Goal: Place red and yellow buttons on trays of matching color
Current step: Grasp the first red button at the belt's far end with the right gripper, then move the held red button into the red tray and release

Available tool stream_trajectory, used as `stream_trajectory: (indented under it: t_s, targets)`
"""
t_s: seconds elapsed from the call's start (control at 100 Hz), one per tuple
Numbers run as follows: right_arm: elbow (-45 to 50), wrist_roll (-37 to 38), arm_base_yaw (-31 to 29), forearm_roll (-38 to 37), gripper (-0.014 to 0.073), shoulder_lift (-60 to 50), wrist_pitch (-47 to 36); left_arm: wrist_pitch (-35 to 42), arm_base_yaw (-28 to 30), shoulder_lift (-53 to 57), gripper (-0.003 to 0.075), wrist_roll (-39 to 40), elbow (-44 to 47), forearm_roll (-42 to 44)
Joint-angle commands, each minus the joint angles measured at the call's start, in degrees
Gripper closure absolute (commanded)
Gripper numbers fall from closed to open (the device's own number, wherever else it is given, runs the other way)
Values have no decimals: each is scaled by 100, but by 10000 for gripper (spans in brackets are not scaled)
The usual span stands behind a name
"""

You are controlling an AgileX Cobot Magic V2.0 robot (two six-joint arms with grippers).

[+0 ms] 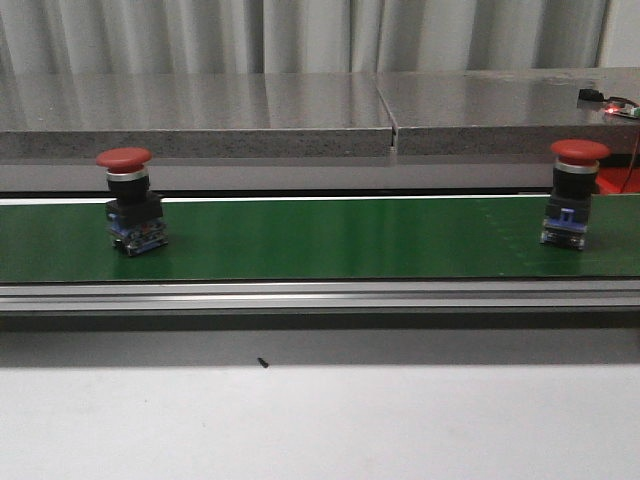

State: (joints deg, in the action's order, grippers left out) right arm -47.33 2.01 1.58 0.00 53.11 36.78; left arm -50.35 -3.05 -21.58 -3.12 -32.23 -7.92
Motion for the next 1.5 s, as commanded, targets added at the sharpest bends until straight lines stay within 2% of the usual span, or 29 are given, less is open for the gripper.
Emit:
stream_trajectory:
  t_s: [0.0, 0.02, 0.03, 0.08, 0.17, 0.23, 0.39, 0.67, 0.75, 0.89, 1.06, 1.13, 1.24, 1.49]
  targets:
    - [-500, -7, 166, 99, 389, 328, -35, 350, -53, -47, 741, 11, -157, -58]
    - [-608, -7, 219, 126, 316, 462, 59, 350, -53, -47, 741, 11, -157, -58]
    - [-608, -7, 219, 126, 316, 496, 59, 350, -53, -47, 741, 11, -157, -58]
    - [-822, -7, 299, 185, 172, 731, 252, 350, -53, -47, 741, 11, -157, -58]
    - [-1145, -7, 332, 262, 19, 1188, 559, 350, -53, -47, 741, 11, -157, -58]
    - [-1391, -7, 332, 294, 4, 1484, 815, 350, -53, -47, 741, 11, -157, -58]
    - [-2067, -7, 319, 322, 35, 2401, 1471, 350, -53, -47, 741, 11, -157, -58]
    - [-2821, -7, 93, 299, 38, 3591, 1730, 350, -53, -47, 741, 11, -157, -58]
    - [-2857, -7, -50, 190, 76, 3765, 1769, 350, -53, -47, 741, 11, -157, -58]
    - [-2857, -7, -305, 148, 196, 3969, 1736, 350, -53, -47, 741, 11, -157, -58]
    - [-2857, -19, -340, 148, 473, 4031, 1693, 350, -53, -47, 741, 11, -157, -58]
    - [-2868, -19, -340, 133, 547, 4012, 1586, 350, -53, -47, 741, 11, -157, -58]
    - [-3093, -111, -497, 105, 562, 4024, 1572, 350, -53, -47, 741, 11, -157, -58]
    - [-3929, -275, -1385, 196, 562, 4375, 1606, 350, -53, -47, 741, 11, -157, -58]
